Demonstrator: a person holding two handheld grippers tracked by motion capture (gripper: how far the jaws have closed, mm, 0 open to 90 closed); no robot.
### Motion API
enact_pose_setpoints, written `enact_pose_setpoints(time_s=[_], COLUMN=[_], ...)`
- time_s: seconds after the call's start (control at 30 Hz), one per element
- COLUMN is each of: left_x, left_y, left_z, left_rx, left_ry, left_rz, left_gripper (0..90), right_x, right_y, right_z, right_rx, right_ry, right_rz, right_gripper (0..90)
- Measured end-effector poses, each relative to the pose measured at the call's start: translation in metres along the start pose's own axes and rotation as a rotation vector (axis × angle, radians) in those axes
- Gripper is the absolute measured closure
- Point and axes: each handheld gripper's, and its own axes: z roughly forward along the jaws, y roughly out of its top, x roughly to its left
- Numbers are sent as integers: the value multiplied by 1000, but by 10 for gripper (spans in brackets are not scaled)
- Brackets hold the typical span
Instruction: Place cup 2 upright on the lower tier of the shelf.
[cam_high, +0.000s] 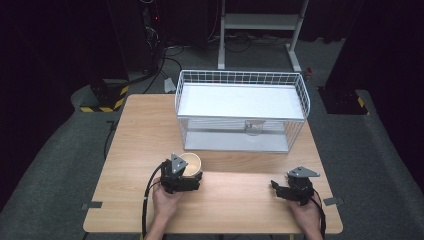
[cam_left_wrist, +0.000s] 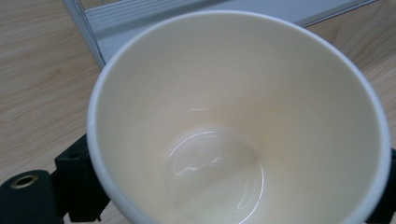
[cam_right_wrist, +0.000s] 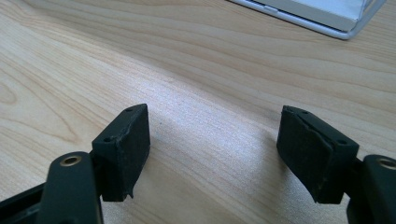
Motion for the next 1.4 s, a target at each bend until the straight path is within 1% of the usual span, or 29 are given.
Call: enact_pose_setpoints(time_s=[0.1, 0.2, 0.33, 0.37, 0.4, 0.47, 0.6, 0.7, 0.8, 0.87, 1.03, 1.13, 1.3, 1.4], left_x=[-2, -5, -8, -8, -8, -8, -12, -13, -14, -15, -20, -21, -23, -22], left_y=[4, 8, 13, 15, 16, 18, 25, 31, 36, 40, 51, 58, 67, 71], left_z=[2, 4, 7, 8, 9, 10, 14, 17, 21, 24, 35, 40, 52, 59], left_rx=[0, 5, -2, 1, -6, -6, 7, 5, 4, 6, 12, 6, 7, 18], left_ry=[-13, -14, -27, -30, -36, -55, -48, -57, -53, -60, -51, -54, -41, -24], left_rz=[5, 12, 30, 30, 22, 15, 31, 29, 25, 22, 37, 35, 30, 26], left_gripper=[88, 88, 88, 88, 88, 88, 88, 88, 87, 88, 87, 88, 87, 87], right_x=[0, 0, 0, 0, 0, 0, 0, 0, 0, 0, 0, 0, 0, -1], right_y=[0, 0, 0, 0, 0, 0, 0, 0, 0, 0, 0, 0, 0, 0], right_z=[0, 0, 0, 0, 0, 0, 0, 0, 0, 0, 0, 0, 0, 0], right_rx=[-1, -1, -1, 0, 0, 1, 0, 0, 0, 1, 0, 0, -1, -1], right_ry=[0, 0, 0, 0, 0, 0, -1, -1, -1, -1, -1, 0, 1, 1], right_rz=[0, 0, 0, -2, 0, 1, 1, 1, 0, 0, -3, -3, -9, -10], right_gripper=[257, 257, 257, 257, 257, 256, 256, 256, 255, 255, 252, 250, 248, 248])
